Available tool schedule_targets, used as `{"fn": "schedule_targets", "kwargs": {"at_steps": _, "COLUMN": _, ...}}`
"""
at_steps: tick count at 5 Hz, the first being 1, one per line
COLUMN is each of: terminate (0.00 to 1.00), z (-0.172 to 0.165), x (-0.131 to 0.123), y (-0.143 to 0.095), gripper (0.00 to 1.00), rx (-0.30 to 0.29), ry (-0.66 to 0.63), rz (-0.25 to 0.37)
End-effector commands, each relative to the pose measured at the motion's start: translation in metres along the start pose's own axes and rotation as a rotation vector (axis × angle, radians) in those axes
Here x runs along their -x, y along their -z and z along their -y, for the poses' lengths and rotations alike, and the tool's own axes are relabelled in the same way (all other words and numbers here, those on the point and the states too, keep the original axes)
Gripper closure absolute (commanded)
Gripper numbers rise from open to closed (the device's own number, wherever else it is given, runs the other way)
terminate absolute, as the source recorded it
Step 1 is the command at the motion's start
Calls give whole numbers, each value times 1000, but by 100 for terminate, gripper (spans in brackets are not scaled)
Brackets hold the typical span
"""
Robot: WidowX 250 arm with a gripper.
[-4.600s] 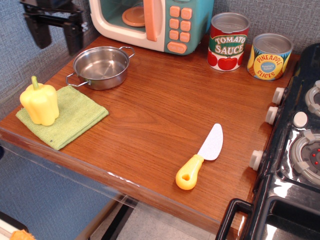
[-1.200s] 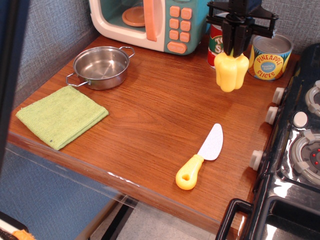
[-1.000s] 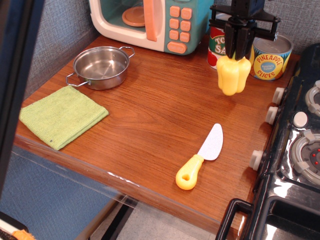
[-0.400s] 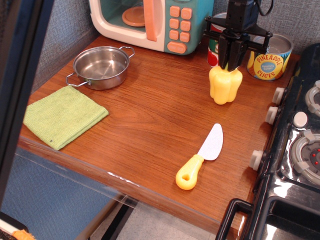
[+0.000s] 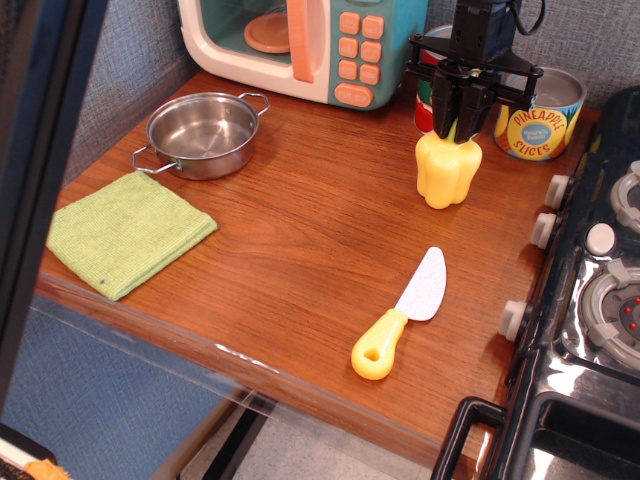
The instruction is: Take the pepper and move it between the cans and knife
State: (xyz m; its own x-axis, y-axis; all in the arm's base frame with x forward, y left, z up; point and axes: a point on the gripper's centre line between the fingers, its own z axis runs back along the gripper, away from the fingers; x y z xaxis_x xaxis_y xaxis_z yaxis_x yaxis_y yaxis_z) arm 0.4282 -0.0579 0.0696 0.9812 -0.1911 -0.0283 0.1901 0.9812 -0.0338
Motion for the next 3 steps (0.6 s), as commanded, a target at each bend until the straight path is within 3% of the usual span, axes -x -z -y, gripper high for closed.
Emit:
{"fn": "schedule_targets", "kwargs": {"at_steps": 1, "terminate": 0, "z": 2, "x": 11, "y": -57, "gripper": 0, "rx": 30, "ry": 15, "rz": 117}}
{"fn": "schedule_targets", "kwargs": {"at_steps": 3, "terminate": 0, "z": -7, "x": 39, "y": -87, "gripper": 0, "rx": 45, "ry": 26, "rz": 179}}
